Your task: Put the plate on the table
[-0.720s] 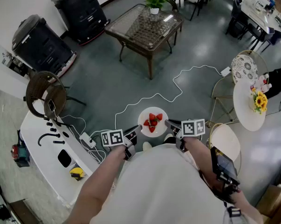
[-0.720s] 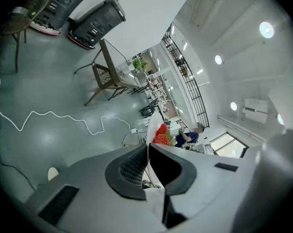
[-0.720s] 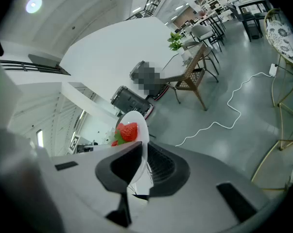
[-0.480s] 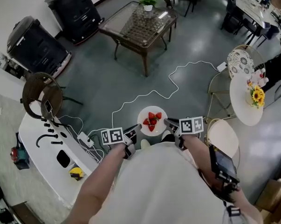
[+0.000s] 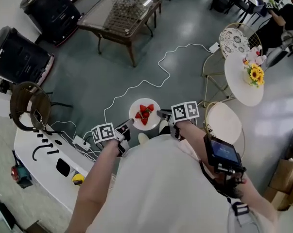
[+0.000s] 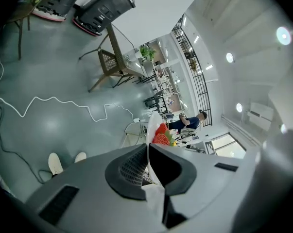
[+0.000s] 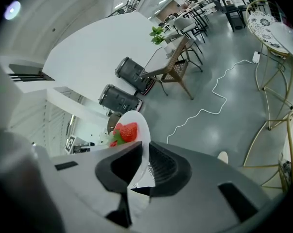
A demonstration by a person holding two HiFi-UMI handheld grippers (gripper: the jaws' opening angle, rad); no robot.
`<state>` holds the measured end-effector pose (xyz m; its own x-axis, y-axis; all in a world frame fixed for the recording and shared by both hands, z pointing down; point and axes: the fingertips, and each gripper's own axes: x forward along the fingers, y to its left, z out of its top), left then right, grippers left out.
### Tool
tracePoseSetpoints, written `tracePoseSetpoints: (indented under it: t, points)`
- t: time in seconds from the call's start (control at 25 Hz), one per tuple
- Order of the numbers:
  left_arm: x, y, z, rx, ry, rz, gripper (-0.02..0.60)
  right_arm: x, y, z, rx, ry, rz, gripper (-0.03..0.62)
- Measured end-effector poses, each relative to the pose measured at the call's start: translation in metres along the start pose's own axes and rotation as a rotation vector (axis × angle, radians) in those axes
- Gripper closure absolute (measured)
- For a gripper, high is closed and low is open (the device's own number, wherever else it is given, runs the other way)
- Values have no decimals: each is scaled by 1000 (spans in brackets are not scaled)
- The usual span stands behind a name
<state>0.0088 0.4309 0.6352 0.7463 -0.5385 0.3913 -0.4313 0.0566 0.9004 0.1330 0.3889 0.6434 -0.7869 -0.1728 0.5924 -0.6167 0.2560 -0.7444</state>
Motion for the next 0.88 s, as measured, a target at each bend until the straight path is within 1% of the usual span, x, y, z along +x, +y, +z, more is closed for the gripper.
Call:
tracePoseSetpoints:
  t: [0.08,0.24,0.36,0.52,0.76,0.88]
  points:
    - [-1,1,-1,6,15,4,568,1,0,-2,10,9,4,563]
    - [-7,8,1,-13,19,-5,568,7,7,-3,16,23,34,563]
    - [-9,10,3,-22,25,-6,568,10,9,-2,23,34,31,563]
    - [-12,8,6,-9,33,-2,568,14,11,-1,27,49,25,563]
    - [-12,10,5,4,53,2,568,14,16,5,-29,58,24,563]
    - [-15,9,8,0,50,3,568,15,21,8,-49,64,30,564]
